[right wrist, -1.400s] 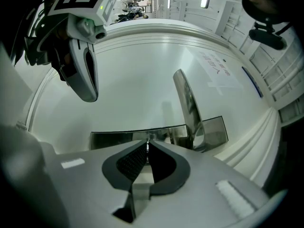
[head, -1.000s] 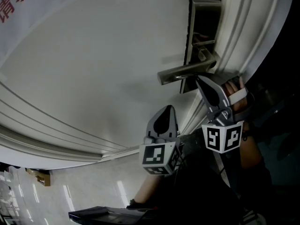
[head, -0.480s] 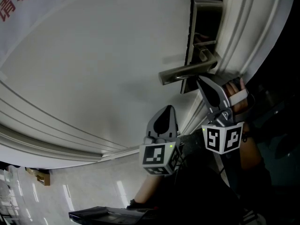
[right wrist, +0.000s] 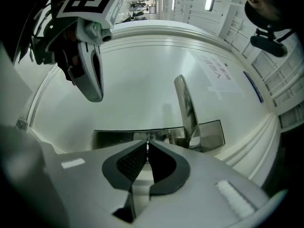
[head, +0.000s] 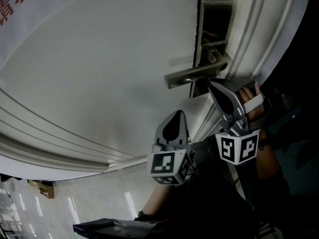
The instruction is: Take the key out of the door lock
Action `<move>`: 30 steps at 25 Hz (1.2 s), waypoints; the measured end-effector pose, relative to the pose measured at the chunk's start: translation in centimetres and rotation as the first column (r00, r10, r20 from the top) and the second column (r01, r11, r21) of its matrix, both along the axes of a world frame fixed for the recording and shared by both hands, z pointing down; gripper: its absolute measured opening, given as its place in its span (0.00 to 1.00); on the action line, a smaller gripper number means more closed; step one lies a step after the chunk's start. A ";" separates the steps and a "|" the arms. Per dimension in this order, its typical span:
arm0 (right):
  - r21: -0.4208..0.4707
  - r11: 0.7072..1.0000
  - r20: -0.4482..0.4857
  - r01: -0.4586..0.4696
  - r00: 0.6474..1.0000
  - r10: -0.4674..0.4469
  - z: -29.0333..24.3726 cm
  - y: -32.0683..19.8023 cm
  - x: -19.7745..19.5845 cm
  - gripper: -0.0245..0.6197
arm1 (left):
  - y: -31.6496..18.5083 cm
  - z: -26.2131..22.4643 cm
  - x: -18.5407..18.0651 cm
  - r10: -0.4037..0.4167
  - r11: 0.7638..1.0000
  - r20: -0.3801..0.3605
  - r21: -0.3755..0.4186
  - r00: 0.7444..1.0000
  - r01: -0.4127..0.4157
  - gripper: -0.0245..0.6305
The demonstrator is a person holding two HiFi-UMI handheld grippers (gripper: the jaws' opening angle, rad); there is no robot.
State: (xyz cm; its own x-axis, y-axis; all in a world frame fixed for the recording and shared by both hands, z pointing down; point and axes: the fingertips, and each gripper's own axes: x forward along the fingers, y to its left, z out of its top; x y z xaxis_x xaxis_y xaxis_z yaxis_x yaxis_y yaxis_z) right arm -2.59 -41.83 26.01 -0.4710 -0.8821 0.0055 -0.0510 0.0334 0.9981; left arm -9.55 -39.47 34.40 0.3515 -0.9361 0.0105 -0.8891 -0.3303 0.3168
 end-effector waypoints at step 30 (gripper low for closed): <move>0.005 1.000 0.006 -0.009 1.000 0.009 0.1 0.7 0.2 0.05 | 0.8 -0.1 0.3 0.005 1.000 -0.007 -0.016 1.000 -0.005 0.04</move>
